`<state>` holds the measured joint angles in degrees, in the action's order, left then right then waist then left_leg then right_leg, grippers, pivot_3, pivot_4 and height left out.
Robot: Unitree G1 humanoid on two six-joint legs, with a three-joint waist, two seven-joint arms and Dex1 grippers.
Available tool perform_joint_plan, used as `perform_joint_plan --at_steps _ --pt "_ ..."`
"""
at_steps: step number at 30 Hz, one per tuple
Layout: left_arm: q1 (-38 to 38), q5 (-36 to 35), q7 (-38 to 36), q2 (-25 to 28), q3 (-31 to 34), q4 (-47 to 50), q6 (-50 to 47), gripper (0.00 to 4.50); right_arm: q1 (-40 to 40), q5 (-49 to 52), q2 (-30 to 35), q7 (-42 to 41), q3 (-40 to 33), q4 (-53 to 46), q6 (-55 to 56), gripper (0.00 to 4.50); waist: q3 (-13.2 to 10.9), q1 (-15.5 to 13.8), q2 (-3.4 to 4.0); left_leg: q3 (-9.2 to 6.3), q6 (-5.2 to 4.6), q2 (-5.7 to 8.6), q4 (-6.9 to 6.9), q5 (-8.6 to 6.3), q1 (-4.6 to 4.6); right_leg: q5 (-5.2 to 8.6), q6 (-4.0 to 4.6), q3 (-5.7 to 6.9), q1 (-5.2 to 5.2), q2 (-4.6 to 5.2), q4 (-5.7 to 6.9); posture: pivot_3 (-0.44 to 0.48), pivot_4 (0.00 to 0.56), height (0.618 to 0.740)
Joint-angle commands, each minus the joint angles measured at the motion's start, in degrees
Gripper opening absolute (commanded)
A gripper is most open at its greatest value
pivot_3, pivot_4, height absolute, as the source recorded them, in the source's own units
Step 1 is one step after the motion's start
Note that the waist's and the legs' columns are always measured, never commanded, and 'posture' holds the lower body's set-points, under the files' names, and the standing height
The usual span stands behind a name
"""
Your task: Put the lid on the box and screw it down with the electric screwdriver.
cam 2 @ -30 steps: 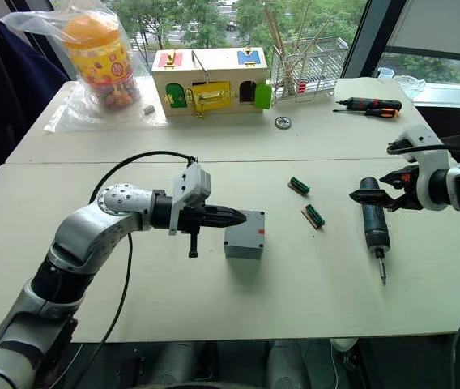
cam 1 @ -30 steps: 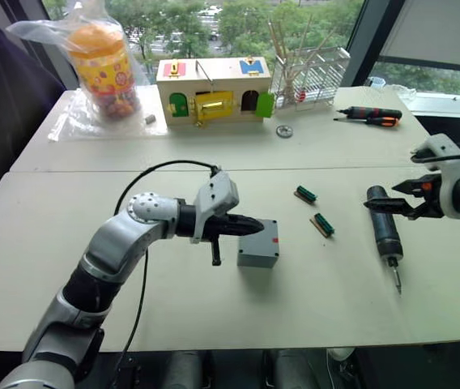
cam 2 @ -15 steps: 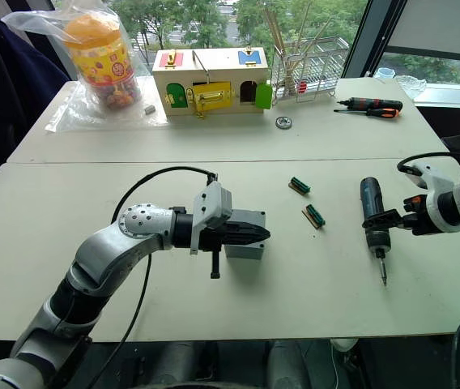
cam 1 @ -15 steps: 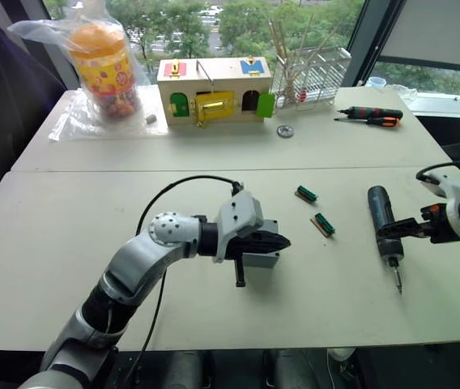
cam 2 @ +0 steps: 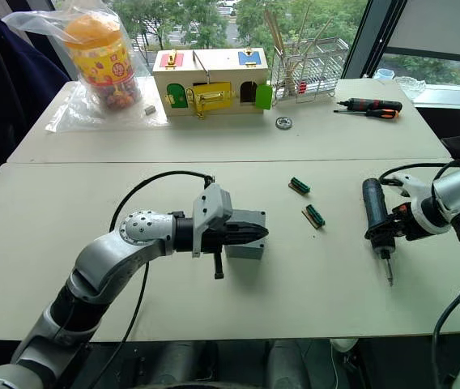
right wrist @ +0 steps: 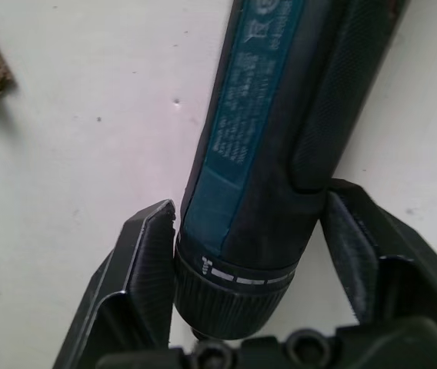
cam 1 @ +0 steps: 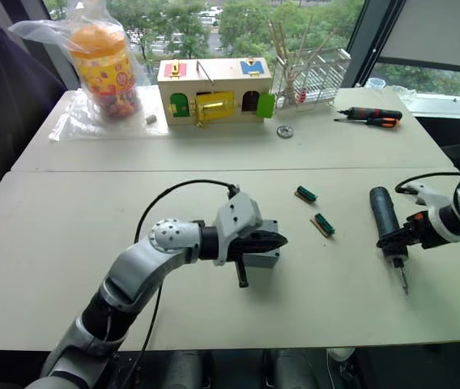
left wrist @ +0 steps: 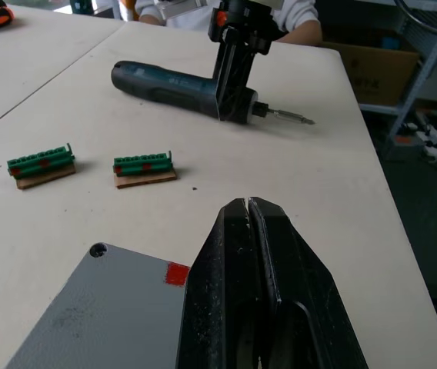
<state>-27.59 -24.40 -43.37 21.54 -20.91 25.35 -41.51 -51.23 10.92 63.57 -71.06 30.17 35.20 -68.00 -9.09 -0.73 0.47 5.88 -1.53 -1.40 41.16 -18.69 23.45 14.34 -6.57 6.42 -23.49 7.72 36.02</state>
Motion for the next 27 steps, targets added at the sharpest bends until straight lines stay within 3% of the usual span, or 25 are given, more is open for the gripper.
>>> perform_joint_plan --at_steps 1,6,12,16,19,21,23,27 --pt "0.01 -0.82 0.89 -0.46 1.30 2.48 -0.10 0.00 0.67 -2.43 -1.45 -3.29 2.08 1.65 1.06 1.74 0.02 0.00 -0.03 -0.01 0.00 -0.01 0.00 0.00 -0.01 0.00 0.00 0.01 0.02 -0.01 -0.01 0.000 0.150 0.711" --pt "-0.26 -0.90 0.13 0.23 2.93 -0.08 1.05 0.00 -2.74 -3.19 -3.88 0.74 -5.40 6.52 0.83 1.74 0.07 0.14 -0.14 -0.03 0.01 -0.02 0.04 0.00 -0.04 0.00 0.00 0.06 0.09 -0.02 -0.02 0.000 0.150 0.711" --pt "-2.34 -2.00 -5.49 3.43 7.99 -8.74 3.84 0.00 -13.76 5.77 -7.92 11.33 -30.76 5.45 -6.30 1.74 -0.26 1.24 0.56 0.15 0.04 -0.02 -0.07 0.02 0.04 -0.01 0.00 -0.04 -0.17 0.01 0.07 0.000 0.150 0.711" --pt "-4.08 -3.18 -8.27 4.80 10.58 -12.92 4.00 0.00 -7.97 12.82 -15.06 20.52 -53.49 -14.69 -13.85 1.74 -0.30 0.78 0.61 0.13 0.15 -0.07 -0.30 0.08 0.37 0.00 0.00 0.15 -0.42 -0.12 0.11 0.000 0.150 0.711" --pt "-5.36 -3.80 -9.71 5.27 10.74 -13.78 3.14 0.00 -0.20 19.77 -28.85 26.76 -67.82 -38.67 -7.48 1.74 -0.28 -0.05 0.56 0.13 0.15 -0.05 -0.18 0.08 0.55 -0.01 -0.01 0.25 -0.47 -0.10 0.10 0.000 0.150 0.711" --pt "-6.23 -4.09 -10.69 5.40 10.05 -13.83 2.16 0.00 -0.16 25.33 -41.42 34.85 -77.32 -48.19 -0.93 1.74 -0.30 -0.13 0.59 0.10 0.15 -0.04 0.00 0.09 0.59 -0.01 -0.02 0.26 -0.46 -0.07 0.17 0.000 0.150 0.711" --pt "-6.99 -3.62 -11.93 5.83 8.89 -14.04 1.56 0.00 0.96 29.81 -49.46 39.69 -80.25 -53.09 2.72 1.74 -0.32 -0.31 0.63 0.08 0.20 0.00 0.10 0.13 0.61 -0.02 -0.02 0.22 -0.49 -0.06 0.31 0.000 0.150 0.711" --pt "-7.89 -1.57 -13.96 6.62 5.24 -14.01 1.45 0.00 11.16 30.70 -55.09 39.41 -69.96 -61.10 9.37 1.74 -0.30 -0.17 0.61 -0.04 0.20 0.32 -0.03 0.14 0.62 -0.02 -0.03 0.24 -0.45 -0.05 0.19 0.000 0.150 0.711"
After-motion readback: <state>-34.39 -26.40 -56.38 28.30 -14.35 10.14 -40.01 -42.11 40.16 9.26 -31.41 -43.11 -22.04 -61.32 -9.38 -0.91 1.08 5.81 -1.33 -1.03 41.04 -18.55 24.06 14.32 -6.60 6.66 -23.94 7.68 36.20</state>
